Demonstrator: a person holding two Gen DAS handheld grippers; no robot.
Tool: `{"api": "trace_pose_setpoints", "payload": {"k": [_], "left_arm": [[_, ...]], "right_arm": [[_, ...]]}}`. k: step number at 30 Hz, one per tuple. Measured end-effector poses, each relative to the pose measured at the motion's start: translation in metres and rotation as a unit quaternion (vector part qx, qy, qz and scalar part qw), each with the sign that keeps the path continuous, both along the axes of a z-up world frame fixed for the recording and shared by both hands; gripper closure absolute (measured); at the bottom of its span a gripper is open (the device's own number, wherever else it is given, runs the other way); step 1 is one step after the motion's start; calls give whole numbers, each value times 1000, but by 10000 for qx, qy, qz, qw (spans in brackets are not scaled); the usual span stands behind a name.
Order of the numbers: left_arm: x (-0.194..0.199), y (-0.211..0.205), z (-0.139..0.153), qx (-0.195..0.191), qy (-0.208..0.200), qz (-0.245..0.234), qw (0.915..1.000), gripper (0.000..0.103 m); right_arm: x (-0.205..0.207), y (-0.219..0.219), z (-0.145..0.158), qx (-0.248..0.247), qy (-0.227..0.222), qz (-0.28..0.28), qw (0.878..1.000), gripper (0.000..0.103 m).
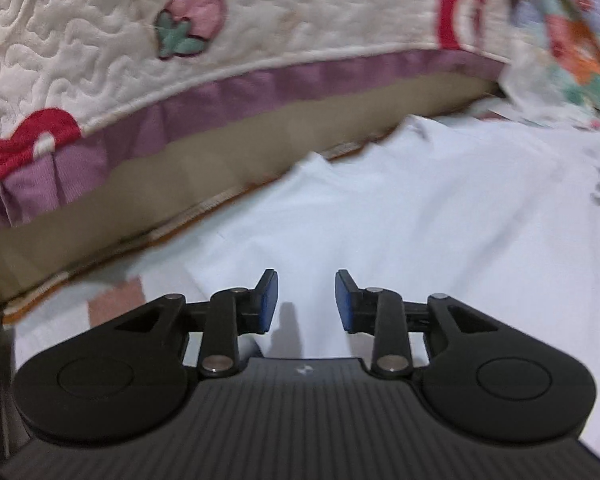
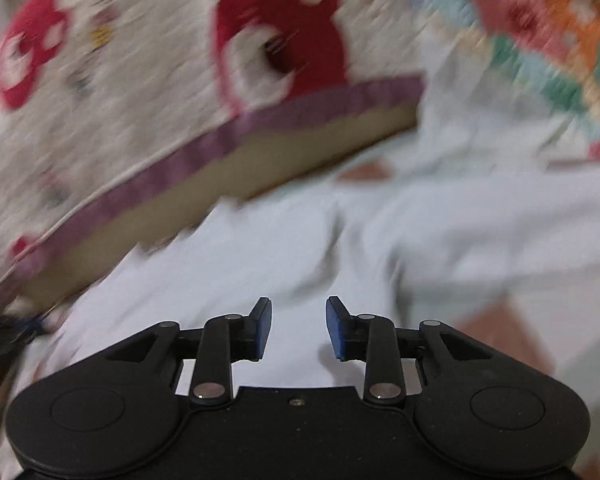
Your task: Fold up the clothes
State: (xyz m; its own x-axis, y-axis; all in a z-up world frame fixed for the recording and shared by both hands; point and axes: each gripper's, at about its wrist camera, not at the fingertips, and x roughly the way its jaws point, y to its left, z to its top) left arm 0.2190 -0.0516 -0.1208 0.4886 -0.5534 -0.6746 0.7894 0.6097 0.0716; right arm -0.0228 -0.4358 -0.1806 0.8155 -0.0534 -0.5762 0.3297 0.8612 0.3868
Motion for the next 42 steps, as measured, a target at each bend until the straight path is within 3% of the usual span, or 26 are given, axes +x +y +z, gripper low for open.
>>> {"api": "trace_pose_setpoints", "payload": {"k": [2, 7, 10, 14, 15, 17, 18, 19, 25, 28, 31, 32, 34, 39, 42], "left_arm": [[-13, 3, -4, 160, -44, -66, 9998, 66], [-28, 0, -19, 584, -106, -172, 9981, 56], [-33, -3, -29, 826, -148, -229, 9962, 53], [-35, -10, -43, 1472, -839, 318, 9850, 52], [-32, -5, -42, 1285, -722, 469, 9880, 51], [-25, 7, -39, 805, -393, 754, 9931, 64], [-22, 12, -39, 636, -198, 873, 9940, 77], [-24, 14, -38, 615, -232, 945, 9934, 81], [-34, 27, -44, 817, -508, 1382, 9857, 80], [-44, 30, -49, 800, -457, 1103, 9896, 82], [-50, 29, -49, 889, -617, 1142, 9875, 80], [-48, 30, -50, 812, -554, 1198, 9879, 82], [-45, 32, -49, 657, -482, 1202, 9894, 97], [-52, 24, -48, 737, -715, 1048, 9892, 97], [-56, 23, -49, 890, -869, 847, 9886, 97]], "right_arm": [[7, 9, -1, -156, 307, 107, 9994, 67], [24, 11, -5, 171, 68, 47, 9998, 64], [27, 14, -11, -28, 198, 12, 9998, 64], [26, 3, -16, 42, 161, -58, 9998, 63], [26, 0, -17, 79, 139, -66, 9998, 63], [27, -3, -19, 109, 98, -64, 9999, 62], [27, -4, -20, 116, 98, -63, 9999, 62], [28, -3, -23, 141, 105, -52, 9998, 62], [31, 1, -29, 96, 181, 26, 9998, 61], [30, 0, -29, 142, 183, 18, 9997, 61], [30, -1, -29, 156, 152, 25, 9998, 60], [31, -1, -30, 179, 92, 53, 9998, 59], [32, -2, -32, 246, -70, 130, 9996, 54], [50, -8, -35, 639, -368, 27, 9973, 54], [68, -6, -37, 670, -385, -196, 9968, 41]]}}
